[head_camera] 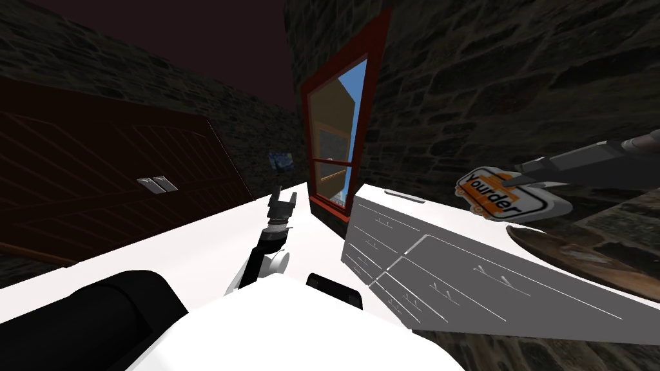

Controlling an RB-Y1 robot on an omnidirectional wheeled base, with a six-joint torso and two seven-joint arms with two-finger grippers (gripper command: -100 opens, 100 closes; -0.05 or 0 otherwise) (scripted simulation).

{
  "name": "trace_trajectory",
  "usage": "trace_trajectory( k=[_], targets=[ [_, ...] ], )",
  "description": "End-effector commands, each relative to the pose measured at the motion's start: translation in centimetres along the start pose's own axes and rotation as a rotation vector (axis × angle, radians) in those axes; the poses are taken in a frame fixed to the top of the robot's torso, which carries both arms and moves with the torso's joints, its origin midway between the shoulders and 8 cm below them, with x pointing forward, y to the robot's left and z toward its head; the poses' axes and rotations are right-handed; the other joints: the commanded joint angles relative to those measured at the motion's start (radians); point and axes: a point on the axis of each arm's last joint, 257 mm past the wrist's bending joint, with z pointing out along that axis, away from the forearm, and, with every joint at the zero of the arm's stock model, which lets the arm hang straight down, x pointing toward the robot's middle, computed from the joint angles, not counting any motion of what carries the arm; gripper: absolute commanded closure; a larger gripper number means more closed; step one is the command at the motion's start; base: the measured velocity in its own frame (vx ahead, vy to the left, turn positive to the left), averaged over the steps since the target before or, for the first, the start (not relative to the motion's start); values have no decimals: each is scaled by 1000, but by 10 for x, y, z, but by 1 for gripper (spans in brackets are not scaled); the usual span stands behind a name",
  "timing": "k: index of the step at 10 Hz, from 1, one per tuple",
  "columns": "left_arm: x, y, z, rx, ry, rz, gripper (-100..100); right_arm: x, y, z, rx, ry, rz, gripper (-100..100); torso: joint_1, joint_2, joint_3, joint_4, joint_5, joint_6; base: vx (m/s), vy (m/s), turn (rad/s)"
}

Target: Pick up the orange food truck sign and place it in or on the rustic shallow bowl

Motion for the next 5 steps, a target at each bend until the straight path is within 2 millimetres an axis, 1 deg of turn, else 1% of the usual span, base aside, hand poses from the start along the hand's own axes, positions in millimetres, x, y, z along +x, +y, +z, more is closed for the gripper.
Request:
trace_trajectory(
  k=[1, 2, 4, 5],
  targets=[
    [0, 0, 0, 0, 0, 0, 0, 8, -4, 4, -10, 2, -23, 100, 0, 0, 0, 0, 0, 0, 20, -116, -336],
    [0, 0, 0, 0, 0, 0, 0, 11, -4, 8, -20, 0, -31, 100, -2, -3, -2, -1, -1, 1, 100, -104, -322],
    [0, 0, 0, 0, 0, 0, 0, 15, -3, 14, -41, -8, -45, 100, -1, -12, -7, -3, 0, 1, 126, -84, -310],
    [0, 0, 0, 0, 0, 0, 0, 16, -3, 15, -45, -10, -49, 100, 0, -13, -8, -4, 0, 1, 126, -71, -251]
  ],
)
